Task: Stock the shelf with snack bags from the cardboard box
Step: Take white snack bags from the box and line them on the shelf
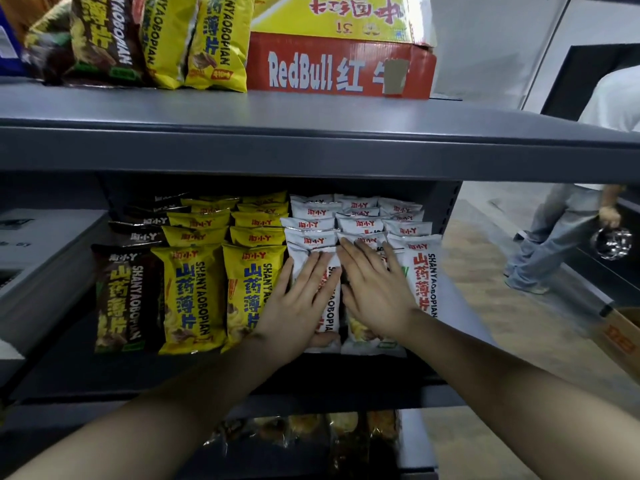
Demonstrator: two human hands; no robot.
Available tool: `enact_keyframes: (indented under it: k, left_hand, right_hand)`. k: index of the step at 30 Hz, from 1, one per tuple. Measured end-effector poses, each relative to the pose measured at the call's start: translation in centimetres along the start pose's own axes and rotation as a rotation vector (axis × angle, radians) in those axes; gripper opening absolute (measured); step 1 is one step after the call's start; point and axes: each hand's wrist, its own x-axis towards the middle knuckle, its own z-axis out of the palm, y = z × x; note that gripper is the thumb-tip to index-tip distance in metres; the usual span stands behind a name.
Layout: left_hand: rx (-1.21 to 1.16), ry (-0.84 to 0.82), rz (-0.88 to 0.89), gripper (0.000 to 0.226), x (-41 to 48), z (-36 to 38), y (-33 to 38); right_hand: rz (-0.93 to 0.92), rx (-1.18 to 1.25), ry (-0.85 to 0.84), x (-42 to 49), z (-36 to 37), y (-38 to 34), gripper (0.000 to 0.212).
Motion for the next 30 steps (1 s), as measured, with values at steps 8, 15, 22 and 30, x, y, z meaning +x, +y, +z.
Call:
enact_keyframes:
  k: [8, 15, 22, 30]
  left_hand:
    - [-0.044, 0.117, -0.01, 0.083, -0.6, -2.4, 5.1]
    - [-0.057, -0.087, -0.068, 0.109, 1.7, -2.6, 9.3]
    - [-0.073, -0.098, -0.092, 0.116, 2.8, -1.5, 9.3]
    - [-0.124, -0.213, -0.082, 0.1, 2.8, -1.1, 9.2]
  right_hand:
    - [0.139, 0.268, 0.228, -2.5, -1.6, 2.6, 0.051]
    - [0.331, 0.116, -0.113, -4.2, -0.7, 6.8, 0.076]
    - [0.349, 0.125, -0.152, -4.3, 0.6, 8.4, 0.085]
    - [0.348, 0.071, -0.124, -4.2, 0.8, 8.5, 0.084]
